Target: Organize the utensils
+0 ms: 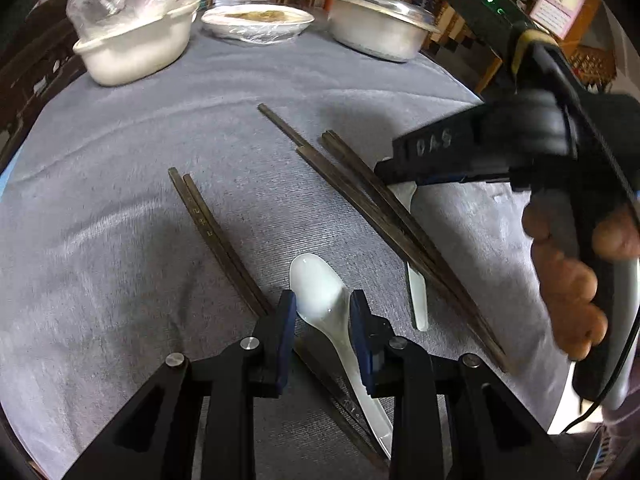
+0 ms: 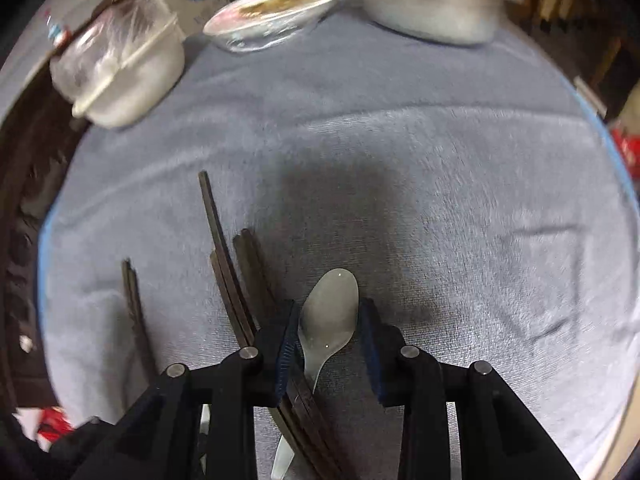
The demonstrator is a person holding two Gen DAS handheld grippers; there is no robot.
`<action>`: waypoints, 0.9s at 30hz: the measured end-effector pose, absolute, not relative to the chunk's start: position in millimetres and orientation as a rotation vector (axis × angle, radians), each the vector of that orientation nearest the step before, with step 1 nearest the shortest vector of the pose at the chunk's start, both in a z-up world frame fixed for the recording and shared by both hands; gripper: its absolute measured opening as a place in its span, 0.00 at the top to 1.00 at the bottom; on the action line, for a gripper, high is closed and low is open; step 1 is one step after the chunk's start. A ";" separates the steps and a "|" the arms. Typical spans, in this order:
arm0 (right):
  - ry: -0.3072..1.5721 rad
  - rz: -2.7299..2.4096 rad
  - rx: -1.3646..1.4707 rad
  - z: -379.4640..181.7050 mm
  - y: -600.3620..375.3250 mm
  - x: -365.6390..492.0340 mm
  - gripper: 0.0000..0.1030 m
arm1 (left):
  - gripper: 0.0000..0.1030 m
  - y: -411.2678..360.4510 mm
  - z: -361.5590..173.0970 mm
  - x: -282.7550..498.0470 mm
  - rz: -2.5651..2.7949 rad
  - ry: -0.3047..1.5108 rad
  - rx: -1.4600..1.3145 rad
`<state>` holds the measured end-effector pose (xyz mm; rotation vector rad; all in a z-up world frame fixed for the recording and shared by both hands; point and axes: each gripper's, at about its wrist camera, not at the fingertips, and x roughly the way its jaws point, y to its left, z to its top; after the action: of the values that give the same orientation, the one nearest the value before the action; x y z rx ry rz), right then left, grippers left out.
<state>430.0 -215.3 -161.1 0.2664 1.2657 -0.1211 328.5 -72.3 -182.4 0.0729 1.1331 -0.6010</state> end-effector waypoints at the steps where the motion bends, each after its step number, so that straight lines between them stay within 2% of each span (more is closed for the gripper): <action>1: 1.261 -0.119 0.247 -160.9 -213.0 429.8 0.69 | 0.71 -72.7 -183.3 329.0 -0.596 1.141 0.062; 5: 1.227 -0.094 0.269 -159.7 -218.9 421.4 0.70 | 0.71 -74.7 -184.3 327.8 -0.569 1.139 0.042; 7: 1.195 -0.051 0.349 -158.9 -232.7 411.2 0.70 | 0.80 -71.6 -180.4 328.0 -0.554 1.121 0.013; 9: 1.146 -0.040 0.407 -155.6 -246.5 400.5 0.70 | 0.98 -66.2 -169.9 322.1 -0.552 1.085 -0.013; 14: 0.947 -0.017 0.461 -129.8 -269.7 367.4 0.70 | 0.99 -61.7 -149.5 310.6 -0.566 1.029 -0.023; 18: 0.794 -0.034 0.426 -103.5 -272.4 338.7 0.70 | 0.99 -57.0 -153.5 308.9 -0.559 1.063 -0.022; 21: 0.706 -0.058 0.403 -87.9 -274.3 318.3 0.70 | 0.95 -66.8 -162.1 310.2 -0.557 1.101 0.012; 25: 0.622 -0.071 0.408 -75.7 -280.3 297.7 0.70 | 0.70 -87.3 -168.2 308.0 -0.545 1.100 0.120; 27: 0.598 -0.066 0.411 -70.0 -282.9 287.6 0.70 | 0.68 -96.0 -174.0 313.1 -0.534 1.116 0.165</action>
<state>287.6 -282.9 -70.0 0.4109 0.5980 -0.0660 313.1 -96.0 -174.0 0.1655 1.1165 -0.5342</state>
